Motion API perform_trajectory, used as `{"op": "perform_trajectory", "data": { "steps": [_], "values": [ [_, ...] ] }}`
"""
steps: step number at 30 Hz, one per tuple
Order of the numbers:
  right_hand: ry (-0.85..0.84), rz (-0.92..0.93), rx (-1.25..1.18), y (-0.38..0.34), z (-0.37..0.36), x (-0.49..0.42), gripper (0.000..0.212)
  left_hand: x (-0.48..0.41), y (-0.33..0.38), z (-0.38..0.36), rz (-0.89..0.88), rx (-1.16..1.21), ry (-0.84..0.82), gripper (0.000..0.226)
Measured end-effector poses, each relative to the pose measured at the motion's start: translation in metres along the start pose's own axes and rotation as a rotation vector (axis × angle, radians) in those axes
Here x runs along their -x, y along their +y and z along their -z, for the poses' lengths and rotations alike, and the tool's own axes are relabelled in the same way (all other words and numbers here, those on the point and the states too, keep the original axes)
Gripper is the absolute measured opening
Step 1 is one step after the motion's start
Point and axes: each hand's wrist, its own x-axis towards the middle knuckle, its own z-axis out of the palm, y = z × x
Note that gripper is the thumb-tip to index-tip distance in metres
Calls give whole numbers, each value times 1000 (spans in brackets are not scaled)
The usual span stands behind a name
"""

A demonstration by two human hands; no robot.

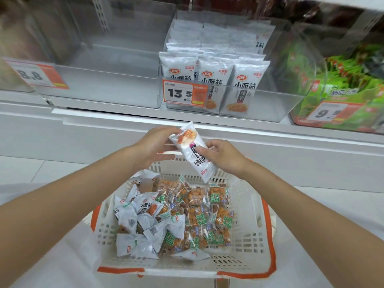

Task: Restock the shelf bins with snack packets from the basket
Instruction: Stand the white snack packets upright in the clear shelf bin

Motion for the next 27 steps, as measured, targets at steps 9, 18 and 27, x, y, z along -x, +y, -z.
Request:
{"op": "perform_trajectory", "data": {
  "steps": [9, 18, 27],
  "values": [
    [65, 171, -113, -16, 0, 7, 26, -10, -7, 0, -65, -8, 157, 37],
    [57, -51, -489, -11, -10, 18, 47, -15, -12, 1, -166, 14, 406, 50],
    [85, 31, -366, -6, -13, 16, 50, -20, -26, 6, -252, -296, 513, 60]
  ]
}}
